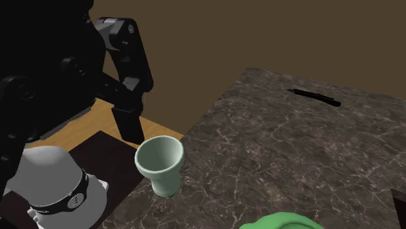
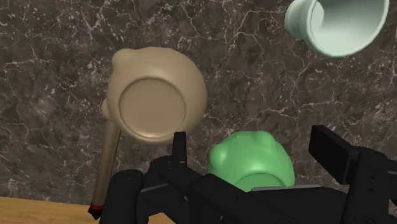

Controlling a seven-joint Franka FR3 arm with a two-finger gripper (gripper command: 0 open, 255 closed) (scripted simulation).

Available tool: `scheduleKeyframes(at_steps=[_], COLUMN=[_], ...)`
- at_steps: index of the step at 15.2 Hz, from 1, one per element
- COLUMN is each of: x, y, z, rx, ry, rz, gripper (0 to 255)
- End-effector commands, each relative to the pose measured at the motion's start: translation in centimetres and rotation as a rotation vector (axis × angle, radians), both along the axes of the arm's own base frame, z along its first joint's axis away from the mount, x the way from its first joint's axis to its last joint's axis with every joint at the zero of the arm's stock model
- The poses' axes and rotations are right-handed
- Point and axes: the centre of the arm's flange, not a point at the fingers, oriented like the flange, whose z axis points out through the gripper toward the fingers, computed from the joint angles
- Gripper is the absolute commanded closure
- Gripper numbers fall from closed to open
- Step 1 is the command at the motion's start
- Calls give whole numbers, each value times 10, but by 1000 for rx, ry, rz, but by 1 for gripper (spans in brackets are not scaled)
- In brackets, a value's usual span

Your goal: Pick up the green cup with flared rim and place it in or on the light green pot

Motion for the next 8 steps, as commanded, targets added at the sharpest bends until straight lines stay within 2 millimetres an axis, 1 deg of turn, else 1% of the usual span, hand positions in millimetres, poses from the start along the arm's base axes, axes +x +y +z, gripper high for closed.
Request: scheduleKeyframes(at_steps=[1,8], x=[0,-28], y=[0,27], z=[0,-76], rx=[0,73], ry=[0,41], rz=[0,25], gripper=[0,0])
